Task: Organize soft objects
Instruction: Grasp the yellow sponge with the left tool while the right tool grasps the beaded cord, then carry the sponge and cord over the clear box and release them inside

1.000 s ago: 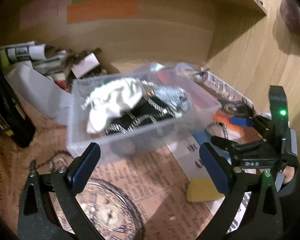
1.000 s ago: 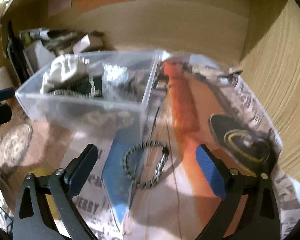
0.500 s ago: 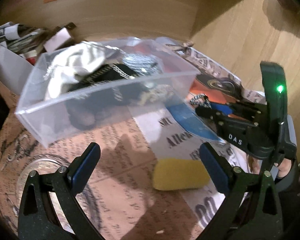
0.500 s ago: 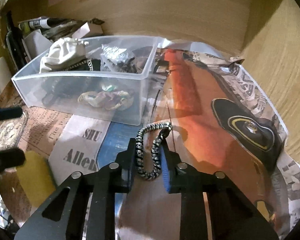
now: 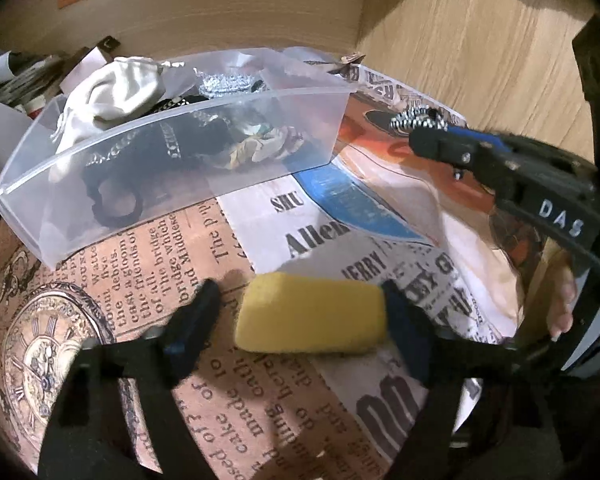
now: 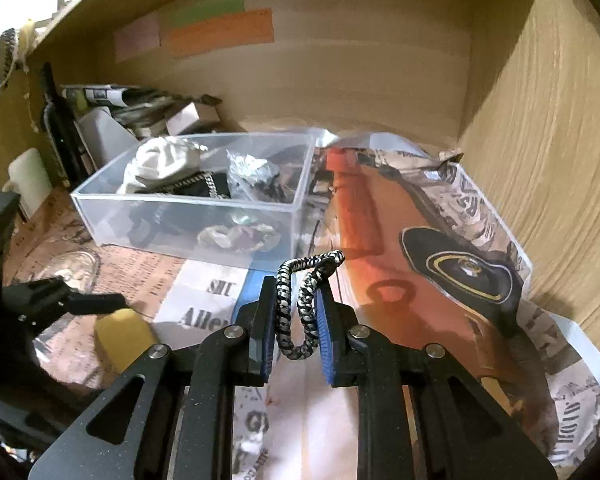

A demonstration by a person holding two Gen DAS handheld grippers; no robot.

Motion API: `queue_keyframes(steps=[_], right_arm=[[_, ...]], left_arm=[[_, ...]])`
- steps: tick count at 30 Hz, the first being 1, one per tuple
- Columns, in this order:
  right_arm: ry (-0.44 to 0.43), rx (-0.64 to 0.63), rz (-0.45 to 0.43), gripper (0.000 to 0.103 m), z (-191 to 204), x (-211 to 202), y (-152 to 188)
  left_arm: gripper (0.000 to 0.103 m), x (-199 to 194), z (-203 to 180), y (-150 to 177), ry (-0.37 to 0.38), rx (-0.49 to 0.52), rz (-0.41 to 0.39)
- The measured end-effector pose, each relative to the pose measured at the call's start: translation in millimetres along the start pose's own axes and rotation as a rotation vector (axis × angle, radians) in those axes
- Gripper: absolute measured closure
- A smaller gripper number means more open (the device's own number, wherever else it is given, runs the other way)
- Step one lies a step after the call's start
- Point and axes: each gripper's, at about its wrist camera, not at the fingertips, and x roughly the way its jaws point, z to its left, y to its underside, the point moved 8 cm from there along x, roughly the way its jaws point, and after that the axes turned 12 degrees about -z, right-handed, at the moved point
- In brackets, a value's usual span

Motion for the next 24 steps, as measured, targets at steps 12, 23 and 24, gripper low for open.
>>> queue_keyframes(steps=[12, 23, 24], right_arm=[[-0.052, -0.004, -0.093, 0.086, 13.0, -3.2, -32.3], [-0.126, -0.032, -0.18, 0.086, 38.3, 15.1, -76.2], [-0.131, -0.035, -0.182, 0.086, 40.1, 18.4, -78.2]], left_arm=[[0.041, -33.7, 27.7, -34.0, -0.048, -0.037, -0.115], [0.041, -59.4, 72.3, -104.1, -0.16, -0.081, -0.275], [0.041, -60.1, 75.9, -107.2, -0.168, -0.082, -0.282]])
